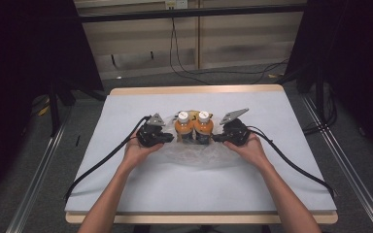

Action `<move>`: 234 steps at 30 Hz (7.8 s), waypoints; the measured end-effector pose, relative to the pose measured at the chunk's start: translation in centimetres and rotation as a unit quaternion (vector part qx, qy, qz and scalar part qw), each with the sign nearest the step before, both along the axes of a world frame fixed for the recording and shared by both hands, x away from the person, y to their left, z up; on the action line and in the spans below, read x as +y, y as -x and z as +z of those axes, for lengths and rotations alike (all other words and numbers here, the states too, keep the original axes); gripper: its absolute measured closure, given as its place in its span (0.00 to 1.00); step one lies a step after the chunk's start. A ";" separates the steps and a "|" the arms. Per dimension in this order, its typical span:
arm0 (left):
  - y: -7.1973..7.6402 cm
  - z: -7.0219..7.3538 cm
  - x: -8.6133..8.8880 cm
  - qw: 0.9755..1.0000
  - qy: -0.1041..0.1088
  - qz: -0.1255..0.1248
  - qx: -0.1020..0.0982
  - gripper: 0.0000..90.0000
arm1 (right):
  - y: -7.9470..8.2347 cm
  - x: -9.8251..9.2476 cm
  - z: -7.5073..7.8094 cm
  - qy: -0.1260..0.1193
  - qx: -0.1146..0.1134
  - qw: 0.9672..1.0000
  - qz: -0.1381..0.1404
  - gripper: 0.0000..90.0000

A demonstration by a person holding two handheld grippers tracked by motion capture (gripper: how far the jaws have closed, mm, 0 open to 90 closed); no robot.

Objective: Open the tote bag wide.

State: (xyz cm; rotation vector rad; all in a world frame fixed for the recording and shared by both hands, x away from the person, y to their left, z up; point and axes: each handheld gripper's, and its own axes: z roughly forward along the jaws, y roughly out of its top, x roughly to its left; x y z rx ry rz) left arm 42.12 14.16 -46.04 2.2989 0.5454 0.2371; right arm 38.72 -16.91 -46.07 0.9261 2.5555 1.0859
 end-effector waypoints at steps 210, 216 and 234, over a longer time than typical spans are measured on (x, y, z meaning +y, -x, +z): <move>5.2 -0.4 -7.2 0.999 0.025 -0.018 -0.010 0.96 | -6.7 1.7 0.5 0.027 0.045 0.997 0.057 1.00; 5.8 -1.3 -7.4 0.999 0.006 -0.033 -0.004 0.97 | -7.0 2.0 -0.6 0.038 0.065 0.996 0.042 1.00; 7.6 -1.7 -7.1 0.995 -0.018 -0.100 0.018 1.00 | -10.2 3.8 -1.6 0.039 0.051 0.998 -0.011 1.00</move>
